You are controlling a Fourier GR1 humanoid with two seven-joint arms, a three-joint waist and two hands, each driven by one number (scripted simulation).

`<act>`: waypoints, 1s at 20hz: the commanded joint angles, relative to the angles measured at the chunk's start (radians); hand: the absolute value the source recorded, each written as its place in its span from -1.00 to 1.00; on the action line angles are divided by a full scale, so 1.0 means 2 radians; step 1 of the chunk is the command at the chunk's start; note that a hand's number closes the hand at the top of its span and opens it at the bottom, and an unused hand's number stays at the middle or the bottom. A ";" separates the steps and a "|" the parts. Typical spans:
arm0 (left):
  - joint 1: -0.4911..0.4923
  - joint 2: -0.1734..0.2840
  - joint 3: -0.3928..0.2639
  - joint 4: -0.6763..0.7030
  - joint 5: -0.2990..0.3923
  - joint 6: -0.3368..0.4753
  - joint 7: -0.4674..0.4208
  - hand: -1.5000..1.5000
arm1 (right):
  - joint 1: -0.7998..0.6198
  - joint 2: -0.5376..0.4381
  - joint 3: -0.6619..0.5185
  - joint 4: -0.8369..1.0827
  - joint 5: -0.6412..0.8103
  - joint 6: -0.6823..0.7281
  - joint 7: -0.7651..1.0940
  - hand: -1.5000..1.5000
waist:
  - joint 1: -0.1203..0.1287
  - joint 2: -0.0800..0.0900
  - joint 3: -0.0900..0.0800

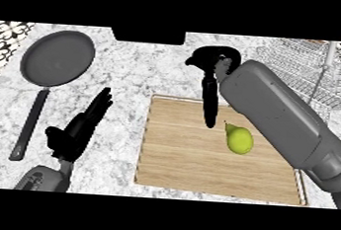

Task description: Pick the pear from the tray and place it in the tiered basket

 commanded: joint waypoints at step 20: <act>0.002 -0.013 0.026 -0.011 -0.013 -0.004 0.013 0.00 | 0.078 -0.003 0.046 -0.030 0.047 0.020 0.127 -1.00 | -0.008 0.000 0.001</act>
